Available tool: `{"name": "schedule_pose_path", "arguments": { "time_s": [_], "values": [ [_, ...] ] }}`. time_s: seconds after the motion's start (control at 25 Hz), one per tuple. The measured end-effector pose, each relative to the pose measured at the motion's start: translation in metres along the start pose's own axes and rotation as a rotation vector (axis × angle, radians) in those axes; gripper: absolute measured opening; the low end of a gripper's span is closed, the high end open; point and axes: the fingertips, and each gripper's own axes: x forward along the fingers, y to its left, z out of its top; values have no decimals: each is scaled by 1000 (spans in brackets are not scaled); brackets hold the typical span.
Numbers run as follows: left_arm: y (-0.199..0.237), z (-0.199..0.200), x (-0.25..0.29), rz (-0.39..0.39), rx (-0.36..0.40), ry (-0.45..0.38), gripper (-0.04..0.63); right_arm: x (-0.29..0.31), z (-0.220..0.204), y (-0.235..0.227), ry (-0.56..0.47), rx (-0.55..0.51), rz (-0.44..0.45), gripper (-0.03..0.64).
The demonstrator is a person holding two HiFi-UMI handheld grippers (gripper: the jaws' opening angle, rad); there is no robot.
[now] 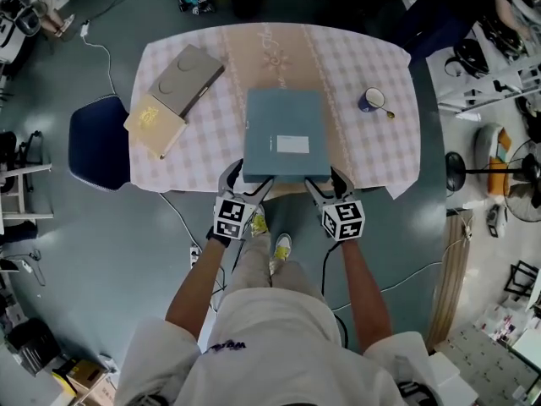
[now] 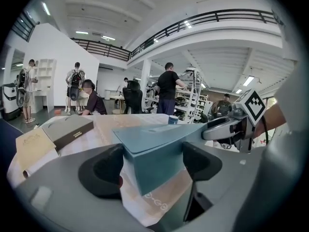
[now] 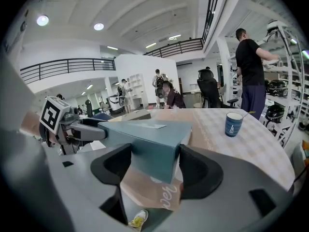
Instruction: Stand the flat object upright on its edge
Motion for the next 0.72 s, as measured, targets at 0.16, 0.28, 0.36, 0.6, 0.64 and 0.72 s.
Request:
{"name": "schedule_pose_path", "arguments": {
  "time_s": [0.16, 0.28, 0.36, 0.6, 0.64, 0.72],
  "values": [
    [-5, 21, -13, 10, -8, -27, 383, -15, 19, 4, -32, 24, -1, 313],
    [-6, 37, -22, 13, -16, -49, 382, -25, 36, 8, -61, 44, -3, 311],
    [-4, 51, -25, 20, -14, -68, 382, -28, 49, 9, -93, 60, -8, 311],
    [1, 78, -34, 26, -40, -127, 379, -37, 77, 13, -164, 82, -17, 307],
    [2, 83, -35, 26, -46, -137, 379, -38, 83, 13, -174, 80, -18, 307],
    [3, 92, -36, 25, -53, -154, 379, -40, 93, 12, -191, 75, -20, 307]
  ]
}}
